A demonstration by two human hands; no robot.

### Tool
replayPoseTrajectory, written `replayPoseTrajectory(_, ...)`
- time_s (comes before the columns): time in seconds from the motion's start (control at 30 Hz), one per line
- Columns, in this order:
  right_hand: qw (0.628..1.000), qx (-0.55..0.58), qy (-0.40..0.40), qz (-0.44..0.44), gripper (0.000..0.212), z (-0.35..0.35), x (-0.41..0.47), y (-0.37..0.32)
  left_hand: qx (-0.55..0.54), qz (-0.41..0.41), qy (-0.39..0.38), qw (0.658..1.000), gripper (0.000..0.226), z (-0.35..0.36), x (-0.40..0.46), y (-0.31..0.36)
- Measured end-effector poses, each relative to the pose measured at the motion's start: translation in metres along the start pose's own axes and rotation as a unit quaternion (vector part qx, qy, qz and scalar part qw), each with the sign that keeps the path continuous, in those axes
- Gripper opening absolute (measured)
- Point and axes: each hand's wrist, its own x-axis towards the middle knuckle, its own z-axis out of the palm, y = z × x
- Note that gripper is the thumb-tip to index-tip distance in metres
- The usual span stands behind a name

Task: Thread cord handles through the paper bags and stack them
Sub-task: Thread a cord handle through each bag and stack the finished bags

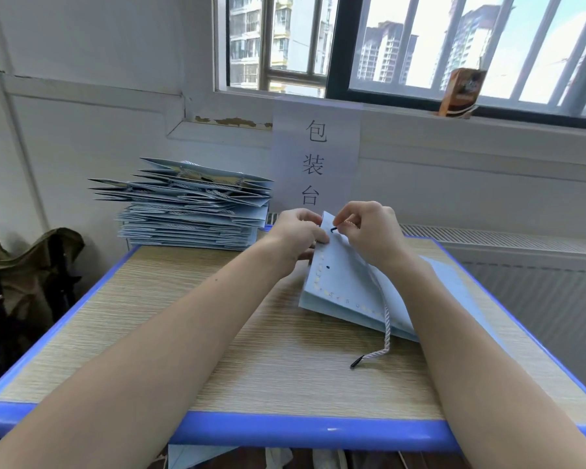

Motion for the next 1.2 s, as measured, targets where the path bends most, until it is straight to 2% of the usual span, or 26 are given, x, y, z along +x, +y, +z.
replayPoseTrajectory(0.27,1.0,0.016,0.009,0.001,0.014,0.001,-0.001,-0.004,-0.032,-0.013,0.018,0.999,0.03,0.002,-0.004,0.005)
replayPoseTrajectory(0.37,0.996,0.072,0.026,0.038,0.009,0.0,0.0,-0.001,-0.061,-0.013,0.015,0.998,0.034,0.0,-0.006,0.006)
replayPoseTrajectory(0.5,0.982,0.17,0.01,0.076,0.012,-0.004,0.005,0.003,-0.078,0.024,0.016,0.997,0.018,-0.001,-0.007,0.008)
replayPoseTrajectory(0.6,0.974,0.206,-0.026,0.092,0.012,-0.004,0.005,-0.001,-0.046,0.048,0.05,0.997,0.012,0.001,-0.007,0.006)
replayPoseTrajectory(0.7,0.973,0.201,-0.038,0.108,0.034,0.002,0.003,-0.009,-0.025,0.068,0.078,0.994,0.011,0.002,-0.005,0.003)
replayPoseTrajectory(0.8,0.965,0.211,-0.064,0.143,0.04,0.005,0.002,-0.012,-0.012,0.068,0.092,0.993,0.018,0.005,-0.003,-0.001)
replayPoseTrajectory(0.97,0.939,0.271,-0.104,0.186,0.024,0.003,0.002,-0.009,0.026,0.052,0.086,0.995,0.019,0.008,-0.002,-0.008)
replayPoseTrajectory(1.1,0.947,0.223,-0.101,0.207,0.015,0.004,-0.001,-0.004,0.09,0.022,0.06,0.994,0.019,0.011,-0.004,-0.013)
replayPoseTrajectory(1.2,0.947,0.218,-0.105,0.213,0.009,0.002,0.0,-0.001,0.162,0.041,0.068,0.984,0.02,0.011,-0.003,-0.013)
